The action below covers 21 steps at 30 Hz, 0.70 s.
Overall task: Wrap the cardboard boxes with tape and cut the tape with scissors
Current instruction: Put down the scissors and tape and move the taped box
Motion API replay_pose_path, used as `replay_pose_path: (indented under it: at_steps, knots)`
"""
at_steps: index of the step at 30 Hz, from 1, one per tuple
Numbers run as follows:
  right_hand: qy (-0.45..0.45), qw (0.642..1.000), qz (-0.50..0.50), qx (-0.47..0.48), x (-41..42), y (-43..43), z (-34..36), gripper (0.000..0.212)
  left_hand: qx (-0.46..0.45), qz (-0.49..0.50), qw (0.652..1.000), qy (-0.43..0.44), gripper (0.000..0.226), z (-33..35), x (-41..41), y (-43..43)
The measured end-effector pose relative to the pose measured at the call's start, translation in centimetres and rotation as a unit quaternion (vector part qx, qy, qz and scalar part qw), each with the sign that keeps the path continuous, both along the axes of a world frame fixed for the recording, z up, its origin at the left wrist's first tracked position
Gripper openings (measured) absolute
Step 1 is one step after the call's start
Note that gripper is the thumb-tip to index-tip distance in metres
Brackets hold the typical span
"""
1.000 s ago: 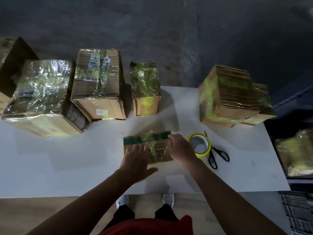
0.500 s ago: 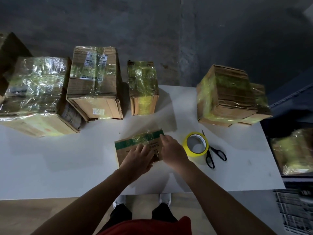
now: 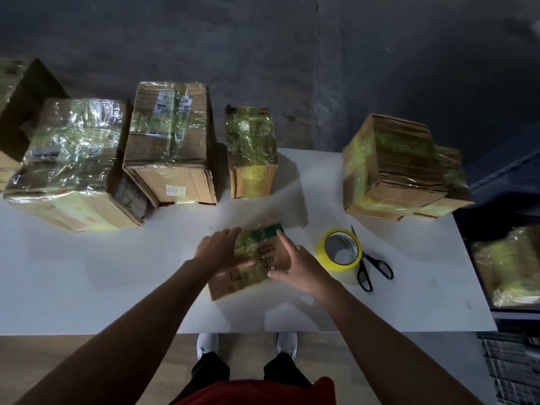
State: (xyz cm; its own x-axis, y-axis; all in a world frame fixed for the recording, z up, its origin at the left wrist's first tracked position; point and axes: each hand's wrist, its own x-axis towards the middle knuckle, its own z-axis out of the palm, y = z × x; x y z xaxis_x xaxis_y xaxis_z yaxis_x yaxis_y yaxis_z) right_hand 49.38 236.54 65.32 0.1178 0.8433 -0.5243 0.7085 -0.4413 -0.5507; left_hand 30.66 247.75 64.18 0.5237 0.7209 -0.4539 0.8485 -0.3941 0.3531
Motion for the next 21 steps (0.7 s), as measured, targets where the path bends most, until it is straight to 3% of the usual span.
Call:
replay_pose_path:
  at_steps: [3,6,8,12,15,17,21]
  knots:
    - [0.001,0.998,-0.038,0.045,-0.8,1.2,0.3,0.094,0.008,0.089,0.996,0.001,0.074,-0.5,-1.3,-1.2]
    - [-0.082,0.989,-0.069,0.106,-2.4,2.6,0.2,0.078,-0.021,0.167,0.986,0.019,0.064,-0.8,-2.3,-2.5]
    - [-0.113,0.984,-0.095,0.095,-4.0,2.8,0.0,0.081,-0.036,0.197,0.980,0.022,0.058,-0.9,-2.3,-3.3]
    - [0.029,0.982,-0.172,0.071,-7.5,0.9,-1.0,0.118,-0.071,0.227,0.971,-0.001,0.051,-1.1,-1.7,-4.1]
    - [0.078,0.968,-0.217,0.094,-7.6,0.0,-1.9,0.121,-0.090,0.257,0.962,-0.013,0.051,-1.4,-2.0,-4.7]
    - [0.106,0.959,-0.250,0.081,-7.3,-0.4,-2.3,0.104,-0.097,0.283,0.954,-0.029,0.053,-1.5,-2.2,-5.0]
    - [0.114,0.942,-0.303,0.087,-7.2,-1.0,-3.0,0.022,-0.077,0.304,0.946,-0.077,0.051,-1.4,-1.9,-5.6]
